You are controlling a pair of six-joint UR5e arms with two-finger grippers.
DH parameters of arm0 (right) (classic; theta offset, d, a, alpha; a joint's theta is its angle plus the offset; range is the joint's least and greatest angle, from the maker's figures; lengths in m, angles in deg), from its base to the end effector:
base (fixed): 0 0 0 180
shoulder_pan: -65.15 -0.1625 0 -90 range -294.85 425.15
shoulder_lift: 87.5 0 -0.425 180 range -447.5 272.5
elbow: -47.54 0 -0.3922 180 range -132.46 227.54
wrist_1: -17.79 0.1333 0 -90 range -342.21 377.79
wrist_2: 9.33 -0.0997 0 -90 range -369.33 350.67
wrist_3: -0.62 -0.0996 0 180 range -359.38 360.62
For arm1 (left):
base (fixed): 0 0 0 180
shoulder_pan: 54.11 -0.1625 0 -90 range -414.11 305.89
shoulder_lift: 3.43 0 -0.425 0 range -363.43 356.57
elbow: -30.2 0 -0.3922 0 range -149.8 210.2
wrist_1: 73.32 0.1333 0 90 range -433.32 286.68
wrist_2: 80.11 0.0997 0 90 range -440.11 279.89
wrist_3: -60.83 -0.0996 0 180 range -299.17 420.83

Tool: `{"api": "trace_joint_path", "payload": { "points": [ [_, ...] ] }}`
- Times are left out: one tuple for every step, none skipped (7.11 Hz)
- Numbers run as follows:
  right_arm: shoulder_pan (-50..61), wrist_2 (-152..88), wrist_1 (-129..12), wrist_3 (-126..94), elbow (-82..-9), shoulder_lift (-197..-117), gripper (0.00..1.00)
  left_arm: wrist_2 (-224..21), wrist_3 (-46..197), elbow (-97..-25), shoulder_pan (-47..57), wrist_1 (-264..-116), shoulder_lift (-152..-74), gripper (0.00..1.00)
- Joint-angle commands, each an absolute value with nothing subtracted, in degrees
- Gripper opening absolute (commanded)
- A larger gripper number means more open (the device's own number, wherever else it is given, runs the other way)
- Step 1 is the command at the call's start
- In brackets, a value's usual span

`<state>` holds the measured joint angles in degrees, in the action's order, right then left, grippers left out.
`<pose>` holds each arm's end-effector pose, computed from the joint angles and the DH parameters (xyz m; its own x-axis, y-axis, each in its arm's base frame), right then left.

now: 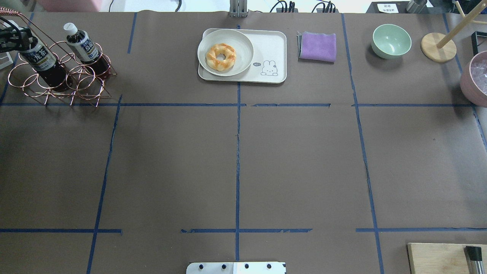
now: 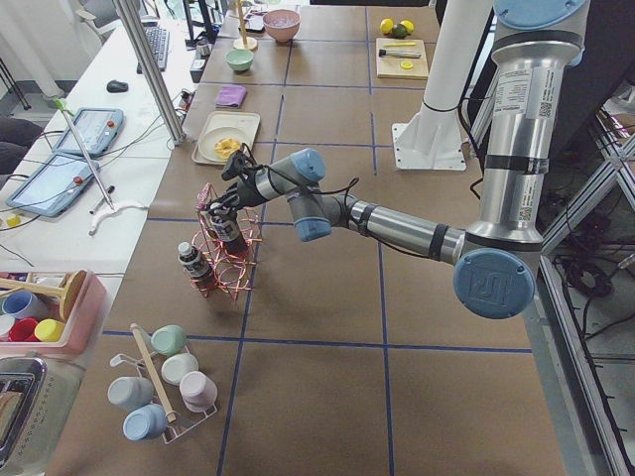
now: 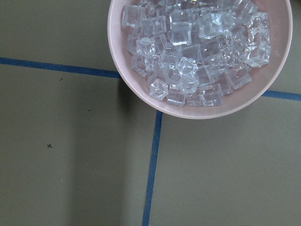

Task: Place tea on tray
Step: 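Grasp a tea bottle in the rack with the left gripper and lift it out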

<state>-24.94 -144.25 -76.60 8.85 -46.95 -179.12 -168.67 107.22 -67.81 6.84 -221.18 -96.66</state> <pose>0.0637 -0.4774 0.6408 0.7010 -0.1235 0.7024 0.0998 0.9922 0.0748 0.1421 -0.5356 0.4528 0.7361 0.0949 -0.6702 0.5215 0.5517 0.6509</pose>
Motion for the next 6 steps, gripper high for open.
{"api": "trace_joint_path", "payload": {
  "points": [
    [-24.94,-144.24,-76.60,8.70,-46.94,-179.08,1.00,-173.25,107.15,-68.06,9.95,-222.20,-96.60,0.00],
    [-24.94,-144.24,-76.60,8.70,-46.86,-179.08,1.00,-176.58,107.15,-68.41,11.88,-222.29,-95.99,0.00],
    [-24.94,-144.24,-76.60,8.70,-46.94,-179.08,1.00,-182.18,106.97,-69.63,14.68,-222.55,-94.24,0.00],
    [-24.94,-144.24,-76.60,8.79,-46.86,-179.08,1.00,-188.33,106.97,-70.08,18.02,-222.64,-93.88,0.00],
    [-24.94,-144.24,-76.60,8.79,-46.86,-179.08,1.00,-193.96,106.97,-70.51,21.01,-222.73,-92.83,0.00],
    [-24.94,-144.24,-76.60,8.79,-46.86,-179.08,1.00,-195.84,107.15,-71.22,22.08,-222.73,-92.64,0.00]
  ]
}}
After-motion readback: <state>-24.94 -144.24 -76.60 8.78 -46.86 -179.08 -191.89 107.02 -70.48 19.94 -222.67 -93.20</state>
